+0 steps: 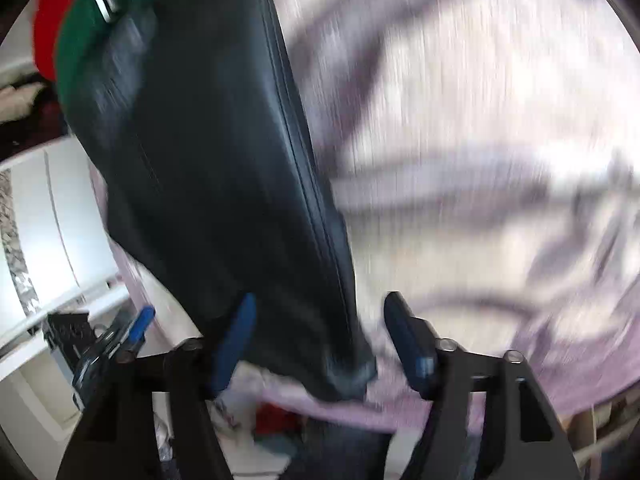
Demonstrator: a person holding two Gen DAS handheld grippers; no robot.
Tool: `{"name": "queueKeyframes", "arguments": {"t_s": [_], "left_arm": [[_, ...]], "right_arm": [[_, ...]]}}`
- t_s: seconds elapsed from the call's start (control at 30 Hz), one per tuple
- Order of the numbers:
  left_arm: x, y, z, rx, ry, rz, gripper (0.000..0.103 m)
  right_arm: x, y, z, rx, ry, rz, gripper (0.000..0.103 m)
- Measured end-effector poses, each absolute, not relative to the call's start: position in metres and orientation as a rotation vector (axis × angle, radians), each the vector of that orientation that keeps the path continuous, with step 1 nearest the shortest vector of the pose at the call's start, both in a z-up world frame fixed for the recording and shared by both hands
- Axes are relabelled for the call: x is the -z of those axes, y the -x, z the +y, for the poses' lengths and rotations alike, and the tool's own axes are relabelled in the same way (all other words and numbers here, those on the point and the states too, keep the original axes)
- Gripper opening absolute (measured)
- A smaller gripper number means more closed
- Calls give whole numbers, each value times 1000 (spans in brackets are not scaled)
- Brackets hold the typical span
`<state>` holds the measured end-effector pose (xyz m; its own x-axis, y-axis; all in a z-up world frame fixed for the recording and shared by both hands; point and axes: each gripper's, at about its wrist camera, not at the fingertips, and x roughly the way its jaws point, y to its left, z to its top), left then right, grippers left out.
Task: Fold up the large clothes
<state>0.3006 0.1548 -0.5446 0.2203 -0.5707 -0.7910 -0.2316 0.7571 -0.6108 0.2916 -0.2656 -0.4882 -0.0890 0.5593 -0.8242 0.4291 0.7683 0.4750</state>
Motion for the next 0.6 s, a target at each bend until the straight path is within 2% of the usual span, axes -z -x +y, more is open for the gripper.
{"name": "queueKeyframes", "arguments": {"t_s": [0.2, 0.27, 0.3, 0.33, 0.43, 0.47, 0.57, 0.6], "left_arm": [[570, -431, 121, 290, 642, 1264, 80], [579, -443, 129, 295, 625, 1236, 73], [582, -455, 123, 312, 624, 1208, 35], [585, -457, 123, 332, 618, 1208, 6], [580, -464, 113, 426, 665, 1185, 6], [576, -463, 111, 455, 684, 1170, 5], [571, -473, 107, 501, 717, 1146, 5], [575, -478, 108, 481, 714, 1156, 5]], "right_arm": [[490, -405, -298, -110, -755, 1521, 70], [497, -446, -301, -130, -754, 1476, 70], [502, -470, -302, -157, -749, 1448, 70], [507, -485, -301, -166, -745, 1434, 70], [538, -532, -296, -174, -767, 1452, 70], [546, -540, -296, -215, -823, 1451, 51], [534, -530, -305, -188, -871, 1383, 12], [528, -524, -315, -175, -901, 1354, 11]]}}
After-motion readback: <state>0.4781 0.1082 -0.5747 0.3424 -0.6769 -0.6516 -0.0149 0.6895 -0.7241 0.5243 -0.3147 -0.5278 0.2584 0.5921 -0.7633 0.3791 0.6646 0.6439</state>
